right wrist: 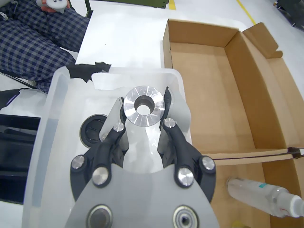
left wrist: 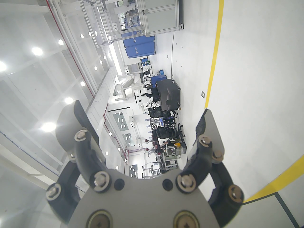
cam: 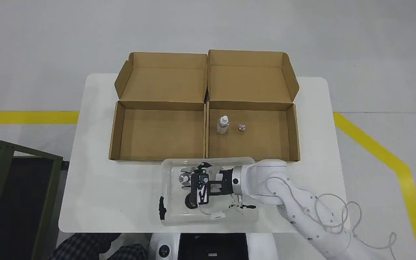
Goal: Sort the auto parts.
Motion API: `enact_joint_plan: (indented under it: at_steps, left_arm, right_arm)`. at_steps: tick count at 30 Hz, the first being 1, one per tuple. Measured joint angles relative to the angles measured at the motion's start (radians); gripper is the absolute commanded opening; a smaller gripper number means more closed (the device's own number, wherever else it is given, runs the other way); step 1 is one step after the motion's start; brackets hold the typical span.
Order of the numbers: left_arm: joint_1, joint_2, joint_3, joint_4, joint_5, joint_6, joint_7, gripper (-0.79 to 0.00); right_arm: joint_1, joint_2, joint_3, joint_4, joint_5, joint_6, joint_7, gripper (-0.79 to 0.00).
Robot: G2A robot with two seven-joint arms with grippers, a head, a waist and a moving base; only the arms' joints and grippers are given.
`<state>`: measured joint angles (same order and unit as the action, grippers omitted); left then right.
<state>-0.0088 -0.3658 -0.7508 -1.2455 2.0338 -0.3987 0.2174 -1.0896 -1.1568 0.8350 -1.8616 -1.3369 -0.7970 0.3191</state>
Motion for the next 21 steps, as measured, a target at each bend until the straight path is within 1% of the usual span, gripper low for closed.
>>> enact_joint_plan:
  at_steps: [8,12,21]
  left_arm:
    - [0.000,0.000,0.000,0.000,0.000,0.000,0.000,0.000]
    - [0.000,0.000,0.000,0.000,0.000,0.000,0.000,0.000]
    - [0.000,0.000,0.000,0.000,0.000,0.000,0.000,0.000]
  right_arm:
    - [-0.030,0.018,0.092,-0.070,0.085,-0.028,-0.037,-0.785]
    - [-0.042,0.026,0.147,-0.105,0.120,-0.026,-0.052,-0.785]
    - [-0.088,0.046,0.267,-0.166,0.161,-0.025,-0.088,-0.785]
